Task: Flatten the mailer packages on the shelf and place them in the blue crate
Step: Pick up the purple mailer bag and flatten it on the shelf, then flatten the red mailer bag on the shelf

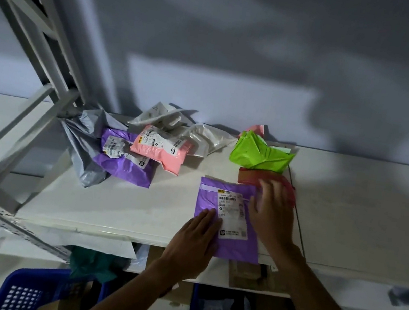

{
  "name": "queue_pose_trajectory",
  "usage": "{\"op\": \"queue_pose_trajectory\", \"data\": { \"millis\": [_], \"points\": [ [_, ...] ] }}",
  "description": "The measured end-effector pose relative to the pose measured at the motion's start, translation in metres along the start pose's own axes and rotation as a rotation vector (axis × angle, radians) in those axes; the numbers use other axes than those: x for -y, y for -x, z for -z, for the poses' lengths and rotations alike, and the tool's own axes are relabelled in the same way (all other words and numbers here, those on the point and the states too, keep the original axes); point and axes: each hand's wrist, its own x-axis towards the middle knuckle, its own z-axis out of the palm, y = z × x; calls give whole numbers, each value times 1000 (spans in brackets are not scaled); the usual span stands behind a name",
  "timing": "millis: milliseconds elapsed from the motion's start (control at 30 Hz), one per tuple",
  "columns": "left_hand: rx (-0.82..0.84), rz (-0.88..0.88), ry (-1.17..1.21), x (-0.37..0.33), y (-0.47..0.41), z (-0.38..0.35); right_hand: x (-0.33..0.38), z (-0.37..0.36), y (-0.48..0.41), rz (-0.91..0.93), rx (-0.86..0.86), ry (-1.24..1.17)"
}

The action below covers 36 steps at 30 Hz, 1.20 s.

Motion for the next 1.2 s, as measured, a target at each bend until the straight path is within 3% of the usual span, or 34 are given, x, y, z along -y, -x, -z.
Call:
{"op": "queue_pose_trajectory", "data": {
  "millis": [133,267,333,500,633,800,967,1033,1200],
  "points": [
    [47,15,54,1,-8,0,-30,4,-15,-56,27,84],
    [32,27,67,-8,-19,2,-63,-2,-11,-170,309,63],
    [49,33,92,-17,-31,6,-68,-4,-12,-227,372,68],
    [78,38,98,-30,-50,7,-73,3,-23,-214,370,94],
    [101,44,127,-29,-50,7,-82,23,-26,-244,261,75],
    [128,27,226,-42,-70,5,-71,53,-34,-272,46,-194],
    [266,228,589,-50,-87,22,-47,65,-29,-471,123,-635],
    [200,376,775,-43,-83,33,-40,66,-19,-555,194,-746],
    [-172,668,999,-12,-71,71,-31,67,-1,-617,329,-861]
  ]
}}
